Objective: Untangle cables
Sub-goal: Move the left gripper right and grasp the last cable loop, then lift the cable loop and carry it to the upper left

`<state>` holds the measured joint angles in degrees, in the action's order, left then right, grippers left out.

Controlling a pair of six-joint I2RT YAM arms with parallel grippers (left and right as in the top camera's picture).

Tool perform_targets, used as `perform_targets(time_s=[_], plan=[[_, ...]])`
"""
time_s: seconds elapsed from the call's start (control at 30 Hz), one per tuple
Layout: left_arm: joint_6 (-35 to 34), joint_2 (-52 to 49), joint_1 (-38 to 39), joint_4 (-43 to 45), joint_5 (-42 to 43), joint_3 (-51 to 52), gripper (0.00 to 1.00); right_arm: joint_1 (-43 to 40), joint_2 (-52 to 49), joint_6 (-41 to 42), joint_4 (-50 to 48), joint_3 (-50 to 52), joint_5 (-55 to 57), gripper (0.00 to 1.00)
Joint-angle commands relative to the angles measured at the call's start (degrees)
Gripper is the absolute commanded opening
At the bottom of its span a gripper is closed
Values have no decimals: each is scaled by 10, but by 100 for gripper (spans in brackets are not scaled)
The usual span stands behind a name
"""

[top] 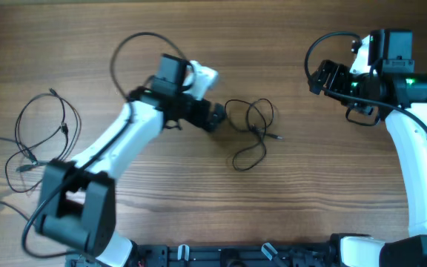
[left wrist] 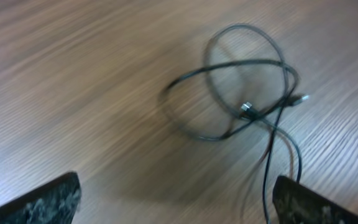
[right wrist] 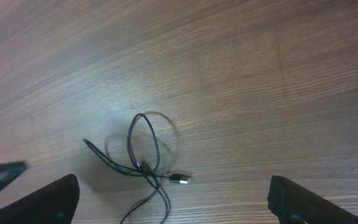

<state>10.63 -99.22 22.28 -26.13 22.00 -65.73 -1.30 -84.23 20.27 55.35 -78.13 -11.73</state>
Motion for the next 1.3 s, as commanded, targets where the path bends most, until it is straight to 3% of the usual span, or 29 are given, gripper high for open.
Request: perform_targets(time_s=[0.0,0.27,0.33,0.37,0.4,0.43,0.47,0.5,0.53,0.6,0.63,0.77,0.83,1.17,1.27], plan=[[42,-57,48,66,5,14,100,-1,-7,-7,0,-1,1,100],[42,-136,77,189,4,14,99,-1,-7,-17,0,-1,1,100],[42,-136,77,195,4,14,84,-1,-7,-22,0,-1,1,100],[42,-136,76,198,5,14,70,-1,-7,-21,0,-1,1,100],[42,-136,76,198,4,14,47,-1,-7,-21,0,-1,1,100],[42,-136,76,198,4,14,31,-1,-7,-21,0,-1,1,100],[42,-136,76,197,4,14,25,-1,-7,-21,0,-1,1,100],[42,-136,76,197,4,14,26,-1,-7,-21,0,-1,1,100],[42,-136,76,198,2,14,41,-1,-7,-21,0,-1,1,100],[42,-136,76,198,-38,14,88,-1,-7,-22,0,-1,1,100],[42,-136,76,198,-68,14,100,-1,-7,-23,0,-1,1,100],[42,-136,71,198,-219,14,100,-1,-7,-23,0,-1,1,100],[42,-136,66,199,-232,14,100,-1,-7,-23,0,-1,1,100],[72,-136,56,238,-10,14,100,-1,-7,-22,0,-1,1,100],[72,-141,56,239,13,14,100,-1,-7,-22,-1,-1,1,100]])
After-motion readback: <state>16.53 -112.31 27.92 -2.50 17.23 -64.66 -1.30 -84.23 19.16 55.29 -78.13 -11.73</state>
